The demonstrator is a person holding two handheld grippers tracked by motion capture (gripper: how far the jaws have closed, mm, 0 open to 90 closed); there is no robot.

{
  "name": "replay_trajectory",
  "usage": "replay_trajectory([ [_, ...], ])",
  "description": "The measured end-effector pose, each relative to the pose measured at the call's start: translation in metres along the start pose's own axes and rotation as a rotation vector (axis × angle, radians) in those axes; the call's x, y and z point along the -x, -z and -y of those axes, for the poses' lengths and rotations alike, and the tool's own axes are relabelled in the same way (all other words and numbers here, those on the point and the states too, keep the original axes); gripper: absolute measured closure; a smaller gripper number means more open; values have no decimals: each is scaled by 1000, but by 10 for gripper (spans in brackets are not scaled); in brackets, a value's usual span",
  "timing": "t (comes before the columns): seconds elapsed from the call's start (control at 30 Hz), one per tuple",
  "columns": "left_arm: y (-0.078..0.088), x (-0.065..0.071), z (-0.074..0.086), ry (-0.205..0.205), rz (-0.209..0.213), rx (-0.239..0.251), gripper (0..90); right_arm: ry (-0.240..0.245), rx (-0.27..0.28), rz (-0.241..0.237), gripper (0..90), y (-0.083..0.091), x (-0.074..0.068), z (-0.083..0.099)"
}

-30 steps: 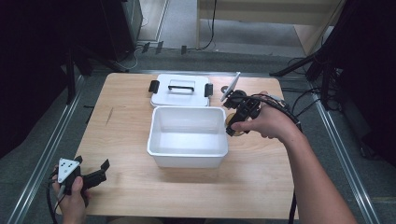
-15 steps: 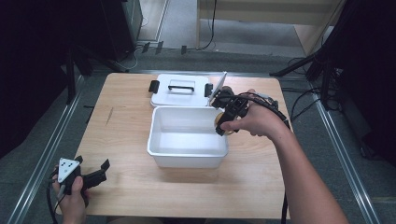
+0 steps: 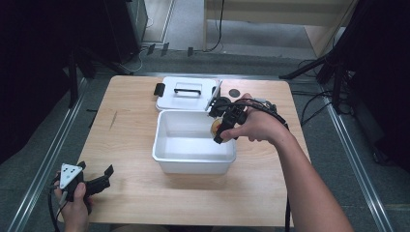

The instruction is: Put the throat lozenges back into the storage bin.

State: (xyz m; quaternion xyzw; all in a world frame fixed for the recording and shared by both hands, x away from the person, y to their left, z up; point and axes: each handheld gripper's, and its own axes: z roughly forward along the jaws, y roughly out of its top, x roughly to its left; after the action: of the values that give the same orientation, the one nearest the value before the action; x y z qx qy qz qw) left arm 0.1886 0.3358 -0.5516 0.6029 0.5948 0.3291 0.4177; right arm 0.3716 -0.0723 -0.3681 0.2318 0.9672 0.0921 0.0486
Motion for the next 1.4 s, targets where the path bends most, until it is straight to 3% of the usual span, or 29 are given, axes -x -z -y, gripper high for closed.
replay_trajectory([
  [0.2, 0, 0, 0, 1, 0, 1, 0, 125, 0, 15, 204, -12, -3, 2],
  [0.37, 0, 0, 0, 3, 0, 2, 0, 167, -1, -3, 203, -23, -6, 5],
  [0.47, 0, 0, 0, 4, 0, 2, 0, 186, 4, 11, 203, -29, -6, 6],
  [0.77, 0, 0, 0, 0, 2, 0, 0, 168, 17, 4, 202, -43, -4, 9],
  [1.17, 0, 0, 0, -1, 2, 1, 0, 165, -45, -15, 201, -63, -6, 7],
  [1.4, 1, 0, 0, -1, 6, 0, 0, 163, -67, 0, 201, -68, -5, 4],
])
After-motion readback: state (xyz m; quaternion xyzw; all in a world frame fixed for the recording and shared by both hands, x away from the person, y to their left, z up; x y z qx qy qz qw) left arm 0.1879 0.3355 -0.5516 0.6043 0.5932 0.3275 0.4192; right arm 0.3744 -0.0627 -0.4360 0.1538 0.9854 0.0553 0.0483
